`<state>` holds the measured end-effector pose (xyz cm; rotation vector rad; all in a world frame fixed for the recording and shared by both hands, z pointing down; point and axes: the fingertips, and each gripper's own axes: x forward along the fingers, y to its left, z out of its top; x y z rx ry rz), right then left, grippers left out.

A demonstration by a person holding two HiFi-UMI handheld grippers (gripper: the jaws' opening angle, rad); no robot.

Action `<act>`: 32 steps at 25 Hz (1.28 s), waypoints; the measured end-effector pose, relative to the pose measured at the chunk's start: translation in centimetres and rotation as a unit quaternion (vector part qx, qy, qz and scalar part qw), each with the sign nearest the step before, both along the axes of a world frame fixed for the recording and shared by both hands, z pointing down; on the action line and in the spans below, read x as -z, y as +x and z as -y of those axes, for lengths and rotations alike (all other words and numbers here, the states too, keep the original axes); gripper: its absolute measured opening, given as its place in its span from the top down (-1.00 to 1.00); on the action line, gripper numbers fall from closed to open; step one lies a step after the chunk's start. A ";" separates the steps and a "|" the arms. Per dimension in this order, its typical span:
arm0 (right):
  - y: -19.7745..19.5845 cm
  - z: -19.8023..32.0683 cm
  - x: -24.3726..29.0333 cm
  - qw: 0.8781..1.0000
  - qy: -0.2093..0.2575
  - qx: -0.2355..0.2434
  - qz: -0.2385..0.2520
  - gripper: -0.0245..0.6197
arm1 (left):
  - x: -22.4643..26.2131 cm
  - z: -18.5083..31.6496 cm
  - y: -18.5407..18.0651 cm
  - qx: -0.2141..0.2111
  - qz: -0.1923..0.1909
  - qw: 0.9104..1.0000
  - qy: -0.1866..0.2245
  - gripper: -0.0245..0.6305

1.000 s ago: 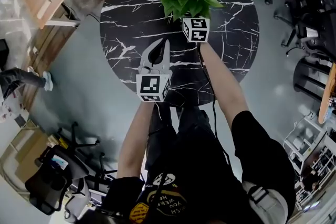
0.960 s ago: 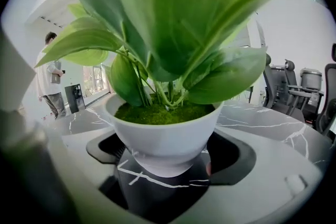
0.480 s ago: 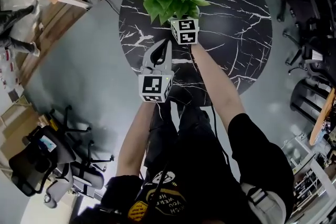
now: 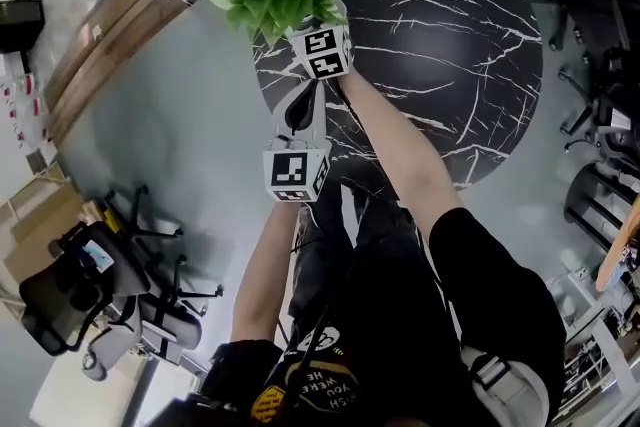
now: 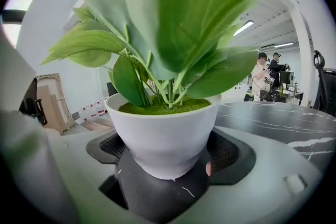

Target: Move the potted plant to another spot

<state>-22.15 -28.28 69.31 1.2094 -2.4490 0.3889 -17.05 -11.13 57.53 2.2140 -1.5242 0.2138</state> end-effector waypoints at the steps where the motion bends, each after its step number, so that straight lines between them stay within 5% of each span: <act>1: 0.2 0.2 -0.1 1.000 0.002 0.001 -0.001 -0.58 | 0.0 0.0 0.2 0.000 0.001 1.000 0.000 0.91; 9: 5.6 1.1 0.5 0.999 0.002 -0.038 -0.017 -0.58 | 0.9 0.4 1.7 -0.025 -0.001 1.000 0.007 0.91; 15: 20.3 1.5 -0.4 0.991 -0.013 -0.134 -0.021 -0.58 | 0.7 1.3 8.2 -0.083 -0.001 0.996 0.012 0.91; 22: 41.2 -1.9 -0.8 0.957 -0.026 -0.289 -0.027 -0.58 | 0.0 1.2 16.3 -0.166 -0.001 0.986 0.012 0.91; 26: 51.7 -5.5 -0.9 0.926 -0.035 -0.374 -0.028 -0.58 | -0.6 0.9 19.1 -0.208 0.015 0.978 0.007 0.91; 29: 58.3 -8.4 -0.8 0.905 -0.037 -0.424 -0.030 -0.58 | -1.0 0.5 20.5 -0.226 0.018 0.974 0.000 0.91; 32: 61.7 -10.4 -0.6 0.900 -0.035 -0.434 -0.025 -0.58 | -1.5 0.2 21.5 -0.239 0.022 0.971 -0.005 0.91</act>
